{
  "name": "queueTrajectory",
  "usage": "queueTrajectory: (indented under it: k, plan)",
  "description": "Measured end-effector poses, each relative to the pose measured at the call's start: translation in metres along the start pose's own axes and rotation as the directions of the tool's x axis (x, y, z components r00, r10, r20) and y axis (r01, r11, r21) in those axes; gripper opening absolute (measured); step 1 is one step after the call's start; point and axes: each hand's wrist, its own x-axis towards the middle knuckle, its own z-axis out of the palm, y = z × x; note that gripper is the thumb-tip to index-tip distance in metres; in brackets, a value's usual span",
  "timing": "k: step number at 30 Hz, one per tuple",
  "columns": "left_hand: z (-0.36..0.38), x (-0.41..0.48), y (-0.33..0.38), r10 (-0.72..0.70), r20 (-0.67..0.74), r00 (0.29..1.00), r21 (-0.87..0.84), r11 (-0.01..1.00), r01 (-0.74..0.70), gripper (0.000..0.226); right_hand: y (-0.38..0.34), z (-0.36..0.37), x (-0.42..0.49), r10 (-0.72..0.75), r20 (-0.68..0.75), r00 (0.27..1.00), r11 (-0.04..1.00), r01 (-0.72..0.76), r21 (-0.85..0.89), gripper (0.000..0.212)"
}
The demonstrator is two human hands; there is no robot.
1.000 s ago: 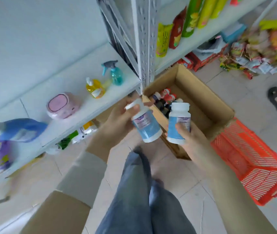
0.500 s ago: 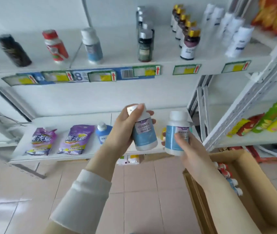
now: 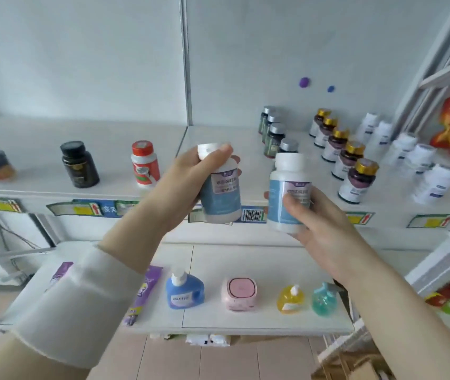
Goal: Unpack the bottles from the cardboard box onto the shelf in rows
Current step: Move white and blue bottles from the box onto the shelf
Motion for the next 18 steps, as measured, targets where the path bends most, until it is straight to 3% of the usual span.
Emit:
queueTrajectory:
  k: [2, 6, 12, 18]
  plan:
    - [-0.009, 0.032, 0.015, 0.026, -0.003, 1.0, 0.06, 0.998, -0.026, 0.017, -0.018, 0.0, 0.029, -0.013, 0.042, 0.999, 0.999, 0.014, -0.033, 0.088]
    - [-0.028, 0.104, 0.033, 0.049, -0.056, 0.997, 0.318, 0.948, -0.029, 0.022, -0.053, 0.001, 0.091, -0.015, 0.115, 0.993, 0.994, 0.027, -0.106, 0.055]
    - [-0.062, 0.194, 0.039, -0.027, -0.009, 1.0, 0.469, 0.883, 0.028, 0.044, -0.07, 0.018, 0.181, 0.065, 0.206, 0.976, 0.946, 0.006, -0.325, 0.073]
    - [-0.102, 0.295, 0.022, -0.049, -0.022, 0.999, 0.582, 0.812, 0.052, 0.039, -0.053, 0.028, 0.271, 0.168, 0.19, 0.967, 0.894, -0.068, -0.443, 0.074]
